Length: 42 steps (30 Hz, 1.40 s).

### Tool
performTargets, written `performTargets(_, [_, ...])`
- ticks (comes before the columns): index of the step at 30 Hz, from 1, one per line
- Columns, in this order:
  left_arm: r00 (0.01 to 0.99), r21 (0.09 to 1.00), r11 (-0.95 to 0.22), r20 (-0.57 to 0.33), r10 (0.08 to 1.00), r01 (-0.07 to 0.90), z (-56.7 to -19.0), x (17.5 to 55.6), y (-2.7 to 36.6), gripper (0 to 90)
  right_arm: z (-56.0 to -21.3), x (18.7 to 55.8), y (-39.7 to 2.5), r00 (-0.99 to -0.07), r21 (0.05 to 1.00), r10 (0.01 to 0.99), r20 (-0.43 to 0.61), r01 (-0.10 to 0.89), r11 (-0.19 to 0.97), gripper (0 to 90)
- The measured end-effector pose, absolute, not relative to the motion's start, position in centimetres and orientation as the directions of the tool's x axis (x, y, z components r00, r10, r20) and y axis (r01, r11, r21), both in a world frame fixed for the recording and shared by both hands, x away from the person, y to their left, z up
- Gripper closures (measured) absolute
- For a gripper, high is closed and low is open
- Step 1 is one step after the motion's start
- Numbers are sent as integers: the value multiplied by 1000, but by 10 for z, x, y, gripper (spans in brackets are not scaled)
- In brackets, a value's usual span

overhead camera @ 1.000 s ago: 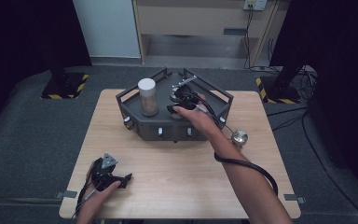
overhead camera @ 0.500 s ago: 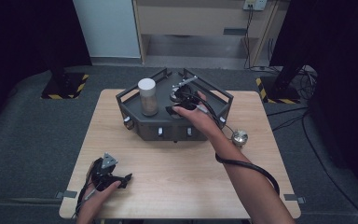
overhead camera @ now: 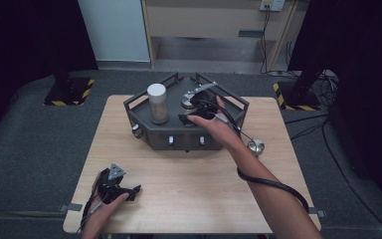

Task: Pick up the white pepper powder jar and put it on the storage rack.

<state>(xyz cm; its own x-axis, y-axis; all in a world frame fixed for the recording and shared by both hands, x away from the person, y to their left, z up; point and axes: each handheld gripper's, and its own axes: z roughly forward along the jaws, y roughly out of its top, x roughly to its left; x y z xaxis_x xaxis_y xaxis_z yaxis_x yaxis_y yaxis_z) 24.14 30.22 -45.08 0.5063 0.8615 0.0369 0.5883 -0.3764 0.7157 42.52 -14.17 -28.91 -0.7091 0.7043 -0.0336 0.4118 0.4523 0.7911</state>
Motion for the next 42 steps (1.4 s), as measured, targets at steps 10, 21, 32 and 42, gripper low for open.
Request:
performTargets(10, [506,716,-376,37,862,588,-451,241,302,0,-284,408,-161,-717,806,696,-44,386,448,50])
performTargets(21, [505,717,-375,37,862,588,-451,241,302,0,-282,392,-177,-728,821,684,-41,366,438,51])
performTargets(32, [505,717,-375,37,862,588,-451,241,302,0,-282,377,-183,-742,819,668,-57,347,456,52])
performTargets(42, [505,717,-375,37,863,588,-451,241,302,0,-286,370,-189,-746,814,663,-62,347,466,53])
